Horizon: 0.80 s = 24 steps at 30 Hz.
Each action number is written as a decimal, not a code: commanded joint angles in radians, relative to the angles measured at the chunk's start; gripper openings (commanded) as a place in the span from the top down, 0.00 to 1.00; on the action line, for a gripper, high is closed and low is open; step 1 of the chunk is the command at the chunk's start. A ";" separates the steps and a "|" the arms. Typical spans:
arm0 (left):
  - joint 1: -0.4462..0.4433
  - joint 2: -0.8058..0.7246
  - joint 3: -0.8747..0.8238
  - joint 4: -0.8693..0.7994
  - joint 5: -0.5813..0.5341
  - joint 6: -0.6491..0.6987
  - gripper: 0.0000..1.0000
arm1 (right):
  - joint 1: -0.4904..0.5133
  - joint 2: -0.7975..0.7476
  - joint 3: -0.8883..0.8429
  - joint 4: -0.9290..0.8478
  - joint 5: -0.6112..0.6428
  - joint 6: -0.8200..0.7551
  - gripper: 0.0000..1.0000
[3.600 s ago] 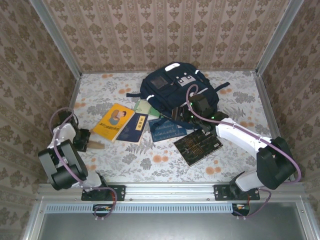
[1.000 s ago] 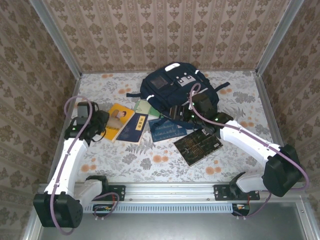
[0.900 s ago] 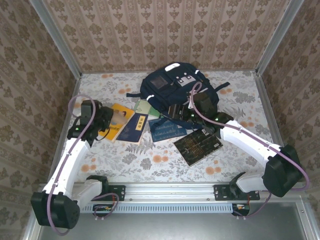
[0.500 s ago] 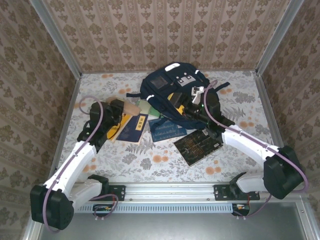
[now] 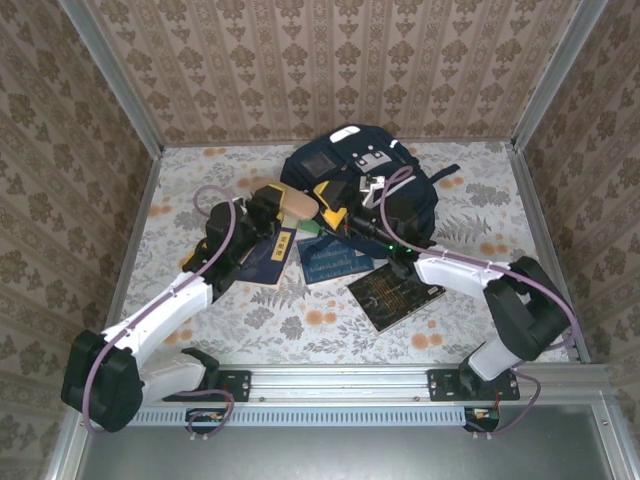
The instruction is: Pack the student bag
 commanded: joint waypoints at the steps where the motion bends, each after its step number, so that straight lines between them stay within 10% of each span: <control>1: -0.015 0.014 0.039 0.071 -0.023 -0.023 0.79 | 0.019 0.073 0.034 0.153 0.010 0.075 0.11; 15: -0.031 0.031 0.032 0.063 -0.030 -0.020 0.80 | 0.069 0.165 0.094 0.244 -0.012 0.115 0.28; 24: -0.035 0.032 0.039 0.017 -0.033 -0.004 0.74 | 0.079 0.182 0.092 0.285 -0.013 0.137 0.57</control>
